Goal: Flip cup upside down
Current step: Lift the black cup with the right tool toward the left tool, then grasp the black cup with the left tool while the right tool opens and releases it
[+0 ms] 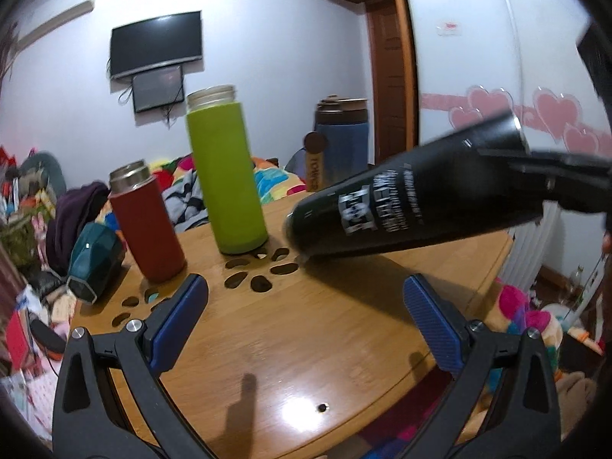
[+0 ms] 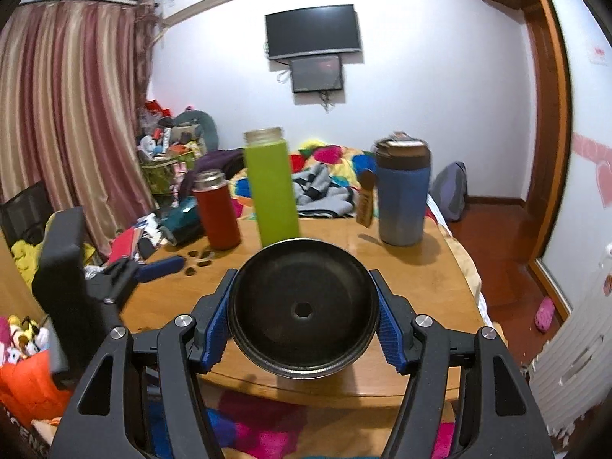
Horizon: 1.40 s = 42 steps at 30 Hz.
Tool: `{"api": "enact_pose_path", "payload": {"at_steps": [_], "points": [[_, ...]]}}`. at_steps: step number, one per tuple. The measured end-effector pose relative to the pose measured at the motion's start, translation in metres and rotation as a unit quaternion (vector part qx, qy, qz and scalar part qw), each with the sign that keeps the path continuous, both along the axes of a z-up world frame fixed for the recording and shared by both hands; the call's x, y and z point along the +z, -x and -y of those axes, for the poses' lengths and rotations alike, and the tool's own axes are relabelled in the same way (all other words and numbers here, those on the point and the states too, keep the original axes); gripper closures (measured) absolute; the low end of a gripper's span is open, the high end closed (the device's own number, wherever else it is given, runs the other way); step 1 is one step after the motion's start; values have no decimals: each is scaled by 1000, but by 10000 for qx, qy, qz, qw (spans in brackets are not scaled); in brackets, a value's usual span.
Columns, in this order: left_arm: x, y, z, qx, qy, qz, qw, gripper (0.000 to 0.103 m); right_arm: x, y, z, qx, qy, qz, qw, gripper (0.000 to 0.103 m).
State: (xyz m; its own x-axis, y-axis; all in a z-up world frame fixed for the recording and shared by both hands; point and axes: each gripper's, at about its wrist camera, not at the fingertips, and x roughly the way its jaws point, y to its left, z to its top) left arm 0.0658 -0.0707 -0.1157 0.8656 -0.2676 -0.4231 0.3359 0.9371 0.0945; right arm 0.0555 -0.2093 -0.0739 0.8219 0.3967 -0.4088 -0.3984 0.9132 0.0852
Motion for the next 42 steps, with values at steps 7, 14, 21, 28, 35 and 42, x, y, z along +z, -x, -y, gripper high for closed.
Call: {"api": "enact_pose_path", "payload": {"at_steps": [7, 14, 21, 28, 35, 42], "points": [[1, 6, 17, -331, -206, 394, 9985, 0, 6, 14, -16, 344, 171, 150, 9991, 42], [2, 11, 33, -689, -361, 951, 9924, 0, 6, 25, -22, 644, 363, 161, 9971, 42], [4, 19, 34, -973, -267, 1210, 9875, 12, 7, 33, -25, 1001, 611, 238, 9928, 41], [10, 20, 32, -760, -331, 1239, 9888, 19, 12, 27, -20, 1067, 470, 170, 9930, 30], [15, 18, 31, -607, -419, 1197, 9901, 24, 15, 35, -15, 928, 432, 335, 9942, 20], [23, 13, 16, -421, -194, 1023, 9937, 30, 25, 36, -2, 645, 289, 482, 9963, 20]]}}
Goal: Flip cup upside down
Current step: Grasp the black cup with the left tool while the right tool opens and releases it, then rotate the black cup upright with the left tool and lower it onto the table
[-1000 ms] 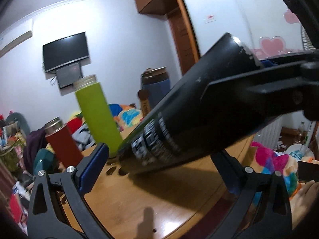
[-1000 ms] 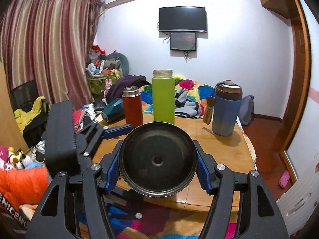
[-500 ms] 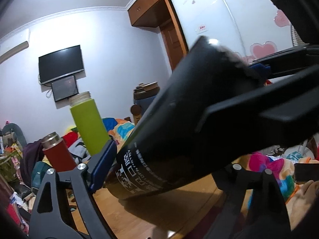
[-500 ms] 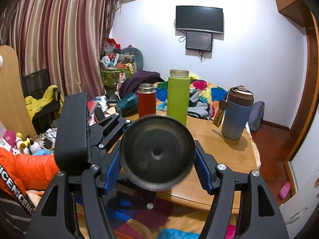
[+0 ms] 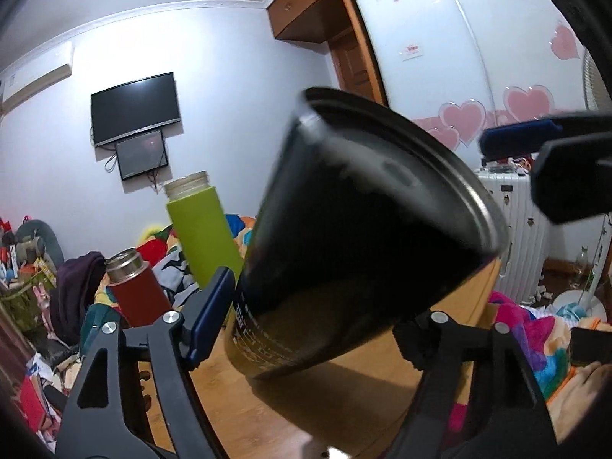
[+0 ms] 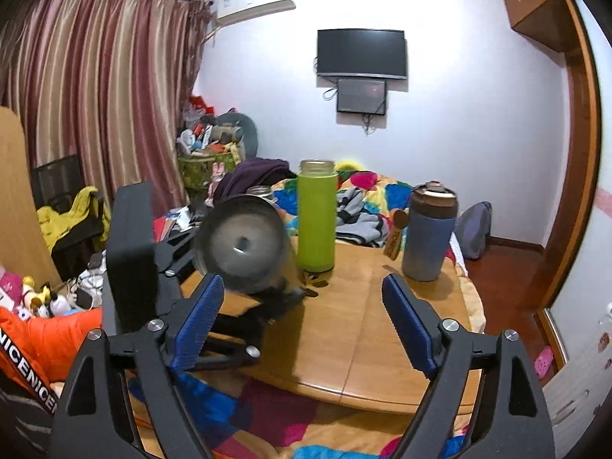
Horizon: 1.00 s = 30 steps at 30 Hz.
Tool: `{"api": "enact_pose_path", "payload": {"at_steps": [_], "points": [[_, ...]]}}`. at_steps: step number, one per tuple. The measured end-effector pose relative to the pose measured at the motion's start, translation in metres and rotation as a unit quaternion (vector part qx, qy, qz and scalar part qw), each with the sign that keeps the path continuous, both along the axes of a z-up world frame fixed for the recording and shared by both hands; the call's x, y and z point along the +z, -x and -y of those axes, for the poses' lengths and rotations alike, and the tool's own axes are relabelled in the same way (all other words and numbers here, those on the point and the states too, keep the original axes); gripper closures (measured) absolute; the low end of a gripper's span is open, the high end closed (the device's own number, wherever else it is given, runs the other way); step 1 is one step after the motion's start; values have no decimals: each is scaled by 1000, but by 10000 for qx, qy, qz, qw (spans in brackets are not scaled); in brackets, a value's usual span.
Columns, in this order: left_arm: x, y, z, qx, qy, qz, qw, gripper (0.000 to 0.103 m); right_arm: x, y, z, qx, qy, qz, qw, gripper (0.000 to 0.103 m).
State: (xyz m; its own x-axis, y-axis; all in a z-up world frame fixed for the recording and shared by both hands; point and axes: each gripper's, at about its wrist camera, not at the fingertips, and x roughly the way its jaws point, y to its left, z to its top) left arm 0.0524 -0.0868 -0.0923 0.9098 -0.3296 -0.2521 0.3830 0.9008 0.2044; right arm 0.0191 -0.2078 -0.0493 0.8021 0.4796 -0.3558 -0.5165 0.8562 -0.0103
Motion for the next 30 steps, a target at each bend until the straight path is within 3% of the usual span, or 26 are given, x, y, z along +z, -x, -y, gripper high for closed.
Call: {"api": "enact_pose_path", "payload": {"at_steps": [9, 14, 30], "points": [[15, -9, -19, 129, 338, -358, 9987, 37, -8, -15, 7, -278, -177, -207, 9992, 20], [25, -26, -30, 119, 515, -817, 9953, 37, -9, -22, 10, -363, -206, -275, 9987, 20], [49, -74, -30, -246, 386, -1792, 9828, 37, -23, -43, 17, -473, -468, -575, 9961, 20]]}}
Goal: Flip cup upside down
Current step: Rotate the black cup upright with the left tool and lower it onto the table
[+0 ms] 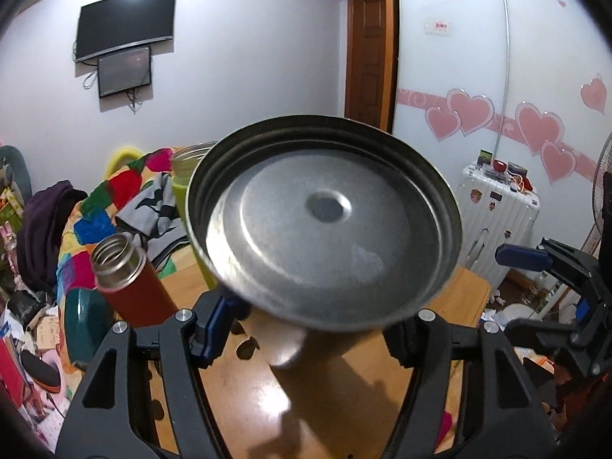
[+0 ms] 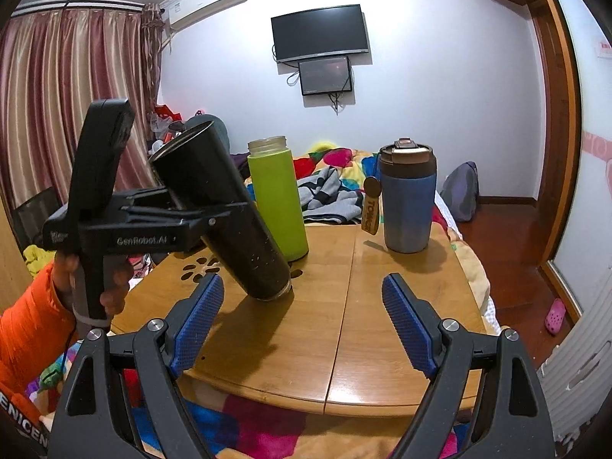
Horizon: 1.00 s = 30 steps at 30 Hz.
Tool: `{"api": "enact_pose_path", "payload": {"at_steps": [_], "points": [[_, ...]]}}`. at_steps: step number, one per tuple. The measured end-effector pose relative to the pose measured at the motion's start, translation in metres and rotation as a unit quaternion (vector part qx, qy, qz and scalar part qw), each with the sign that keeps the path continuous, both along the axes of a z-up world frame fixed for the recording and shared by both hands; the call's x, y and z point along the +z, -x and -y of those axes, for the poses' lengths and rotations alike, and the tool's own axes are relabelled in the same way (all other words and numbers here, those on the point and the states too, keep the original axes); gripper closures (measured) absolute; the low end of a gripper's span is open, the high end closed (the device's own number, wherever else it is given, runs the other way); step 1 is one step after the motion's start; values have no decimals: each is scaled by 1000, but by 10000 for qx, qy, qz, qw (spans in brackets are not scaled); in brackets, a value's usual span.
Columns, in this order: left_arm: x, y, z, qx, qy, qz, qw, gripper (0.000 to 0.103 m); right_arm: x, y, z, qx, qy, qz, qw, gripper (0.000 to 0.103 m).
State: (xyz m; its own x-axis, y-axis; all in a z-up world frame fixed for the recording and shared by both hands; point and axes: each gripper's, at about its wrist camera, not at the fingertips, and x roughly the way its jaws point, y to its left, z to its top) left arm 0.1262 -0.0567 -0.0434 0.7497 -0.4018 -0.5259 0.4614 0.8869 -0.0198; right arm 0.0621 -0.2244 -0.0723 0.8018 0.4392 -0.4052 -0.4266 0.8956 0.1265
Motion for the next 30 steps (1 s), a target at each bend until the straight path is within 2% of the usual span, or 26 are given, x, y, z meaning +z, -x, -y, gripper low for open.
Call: {"api": "enact_pose_path", "payload": {"at_steps": [5, 17, 23, 30], "points": [[4, -16, 9, -83, -76, -140, 9998, 38, -3, -2, 2, -7, -106, -67, 9999, 20], [4, -48, -3, 113, 157, -469, 9987, 39, -7, -6, 7, -31, -155, -131, 9998, 20], [2, -47, 2, 96, 20, -391, 9992, 39, -9, -10, 7, -26, -183, -191, 9996, 20], [-3, -40, -6, 125, 250, -564, 9980, 37, -7, -11, 6, -25, -143, -160, 9998, 20]]}}
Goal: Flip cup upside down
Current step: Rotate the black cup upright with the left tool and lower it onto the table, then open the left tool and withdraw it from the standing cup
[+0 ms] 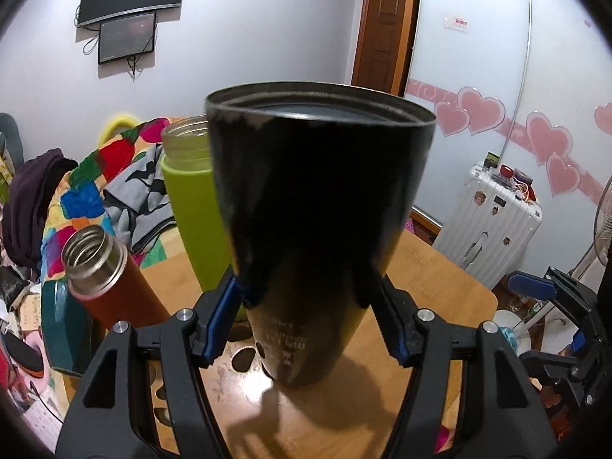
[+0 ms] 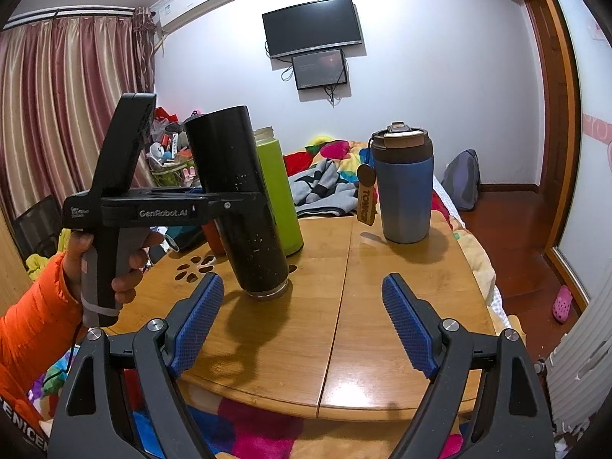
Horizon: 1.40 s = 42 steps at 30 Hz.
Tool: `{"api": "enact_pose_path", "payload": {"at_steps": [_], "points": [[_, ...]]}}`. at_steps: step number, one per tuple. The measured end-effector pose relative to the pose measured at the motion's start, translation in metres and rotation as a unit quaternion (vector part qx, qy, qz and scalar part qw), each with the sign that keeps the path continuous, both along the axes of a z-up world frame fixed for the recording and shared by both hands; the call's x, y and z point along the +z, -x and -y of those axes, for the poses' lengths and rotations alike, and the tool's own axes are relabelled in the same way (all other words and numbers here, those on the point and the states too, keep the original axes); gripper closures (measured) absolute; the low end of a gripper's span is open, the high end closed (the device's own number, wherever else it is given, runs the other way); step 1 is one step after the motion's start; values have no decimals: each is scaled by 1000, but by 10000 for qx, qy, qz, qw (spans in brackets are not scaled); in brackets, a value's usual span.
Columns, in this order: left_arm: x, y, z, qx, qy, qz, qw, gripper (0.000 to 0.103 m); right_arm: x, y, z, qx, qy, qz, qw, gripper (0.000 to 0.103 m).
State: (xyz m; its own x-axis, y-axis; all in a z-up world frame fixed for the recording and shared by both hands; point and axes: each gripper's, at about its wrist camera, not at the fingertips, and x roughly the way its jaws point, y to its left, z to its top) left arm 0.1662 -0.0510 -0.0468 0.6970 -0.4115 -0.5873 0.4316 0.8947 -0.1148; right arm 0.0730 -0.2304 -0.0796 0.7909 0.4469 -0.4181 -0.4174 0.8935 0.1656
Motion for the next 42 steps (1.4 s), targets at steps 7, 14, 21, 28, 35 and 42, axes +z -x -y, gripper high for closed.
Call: {"api": "enact_pose_path", "payload": {"at_steps": [7, 14, 21, 28, 35, 42], "points": [[8, 30, -5, 118, -199, 363, 9991, 21, 7, 1, -4, -3, 21, 145, 9999, 20], [28, 75, -14, 440, -323, 1010, 9934, 7, 25, 5, -10, -12, -78, 449, 9990, 20], [46, 111, -23, 838, -282, 1533, 9842, 2, 45, 9, -19, -44, -151, 744, 9971, 20], [49, 133, -24, 1200, -165, 1883, 9746, 0, 57, 17, -30, -114, -179, 1033, 9944, 0], [43, 142, -25, 1405, -22, 1938, 9709, 0, 59, 22, -33, -178, -141, 1100, 9937, 0], [38, 144, -25, 1500, -17, 1920, 9699, 0, 57, 23, -34, -254, -95, 1089, 9937, 0]]}}
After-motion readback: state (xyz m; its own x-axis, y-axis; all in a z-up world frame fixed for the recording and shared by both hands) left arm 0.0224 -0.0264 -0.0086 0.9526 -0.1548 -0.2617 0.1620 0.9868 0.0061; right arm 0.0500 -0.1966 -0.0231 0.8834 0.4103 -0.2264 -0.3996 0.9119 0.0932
